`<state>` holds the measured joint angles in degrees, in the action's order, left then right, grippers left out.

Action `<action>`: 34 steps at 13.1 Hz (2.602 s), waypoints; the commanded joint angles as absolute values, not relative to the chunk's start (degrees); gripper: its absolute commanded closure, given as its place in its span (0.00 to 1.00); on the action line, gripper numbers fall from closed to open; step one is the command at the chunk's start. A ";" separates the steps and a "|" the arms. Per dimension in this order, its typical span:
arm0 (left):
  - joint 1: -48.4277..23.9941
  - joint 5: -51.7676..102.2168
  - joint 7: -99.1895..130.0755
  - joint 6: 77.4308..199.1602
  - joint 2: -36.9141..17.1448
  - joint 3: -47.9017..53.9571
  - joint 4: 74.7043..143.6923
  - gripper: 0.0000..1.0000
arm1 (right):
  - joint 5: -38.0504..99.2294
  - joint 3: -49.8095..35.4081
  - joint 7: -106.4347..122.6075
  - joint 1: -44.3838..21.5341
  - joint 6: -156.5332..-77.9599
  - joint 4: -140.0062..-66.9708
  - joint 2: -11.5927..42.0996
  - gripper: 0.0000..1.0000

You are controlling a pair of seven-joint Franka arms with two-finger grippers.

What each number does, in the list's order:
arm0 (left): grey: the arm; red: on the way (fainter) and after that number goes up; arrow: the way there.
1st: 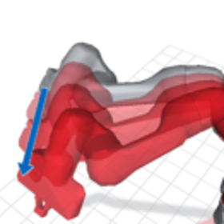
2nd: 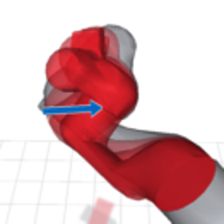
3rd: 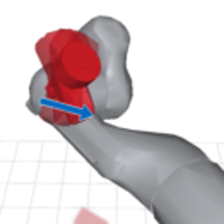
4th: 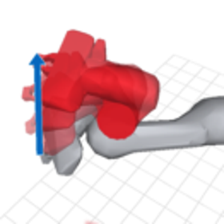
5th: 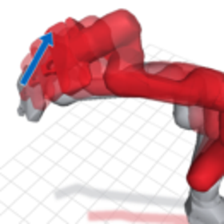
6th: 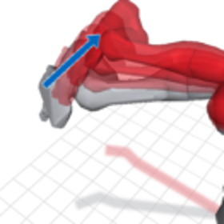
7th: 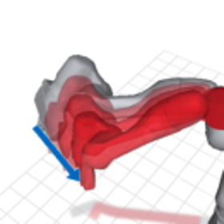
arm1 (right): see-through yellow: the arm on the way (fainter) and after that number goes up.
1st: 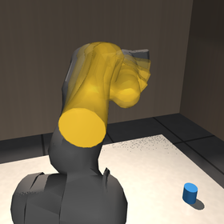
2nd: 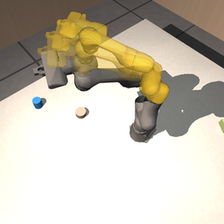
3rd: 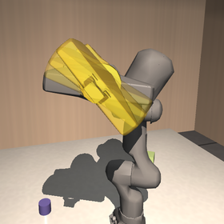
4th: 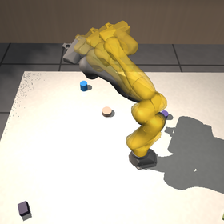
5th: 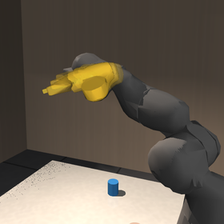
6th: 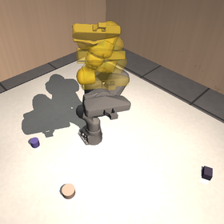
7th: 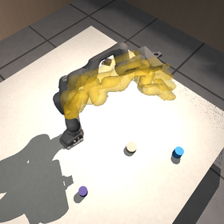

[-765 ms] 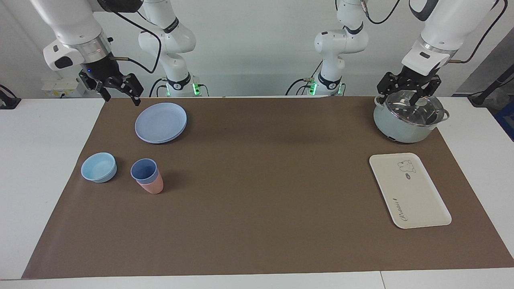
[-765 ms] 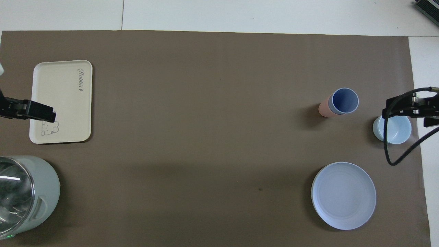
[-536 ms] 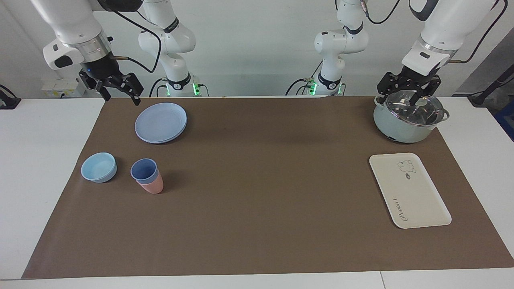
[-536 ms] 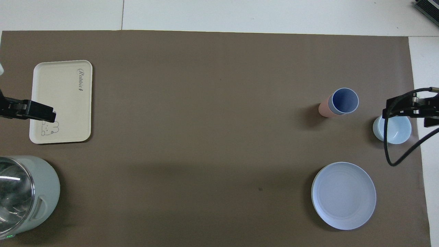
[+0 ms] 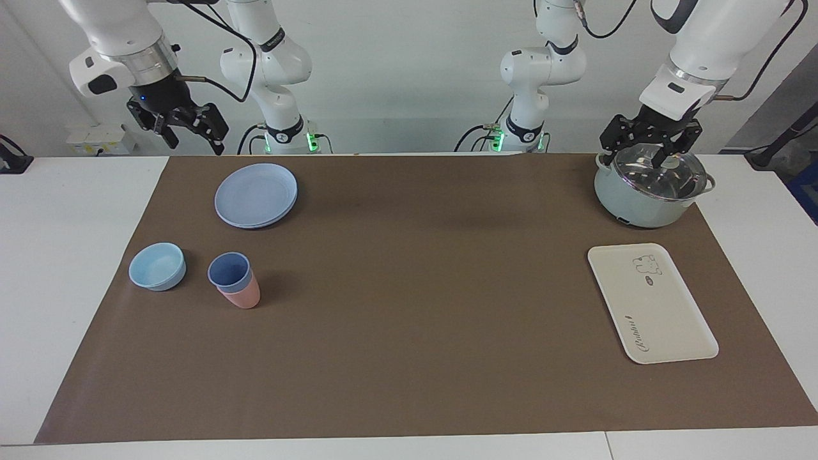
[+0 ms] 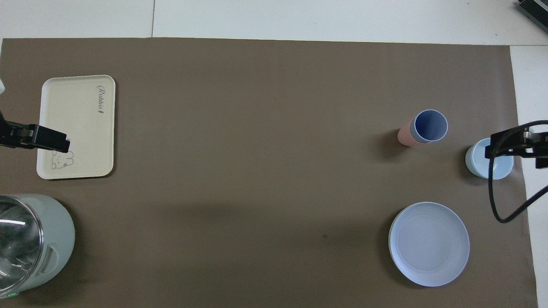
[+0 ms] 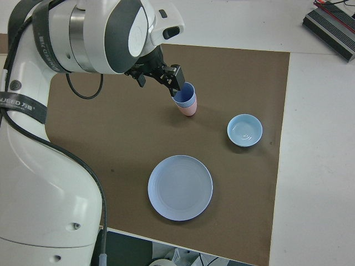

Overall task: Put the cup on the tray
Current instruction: 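Raise the right gripper and move it toward the nested pink-blue cups, then grasp the nested cups with the right gripper and lift them toward center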

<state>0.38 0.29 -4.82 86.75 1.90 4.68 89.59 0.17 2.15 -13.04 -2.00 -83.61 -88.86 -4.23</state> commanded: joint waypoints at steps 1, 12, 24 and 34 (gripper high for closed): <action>0.62 -0.53 -5.54 86.57 3.43 4.66 91.14 0.00 | 0.97 2.37 -16.24 -0.97 -86.48 -89.48 -3.26 0.19; 0.62 -0.53 -5.54 86.49 3.43 4.66 91.14 0.00 | 15.01 2.55 -43.59 10.62 -96.14 -82.00 16.15 0.07; 0.62 -0.53 -5.54 86.48 3.43 4.66 91.14 0.00 | 27.86 2.46 -50.27 14.24 -109.33 -87.07 31.38 0.00; 0.62 -0.53 -5.54 86.57 3.43 4.66 91.14 0.00 | 40.25 2.11 -48.43 14.15 -109.69 -98.70 26.81 0.00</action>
<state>0.38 0.29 -4.82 86.75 1.90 4.68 89.60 38.33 2.52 -49.39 13.87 -109.07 -96.08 28.67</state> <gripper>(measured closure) 0.000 0.000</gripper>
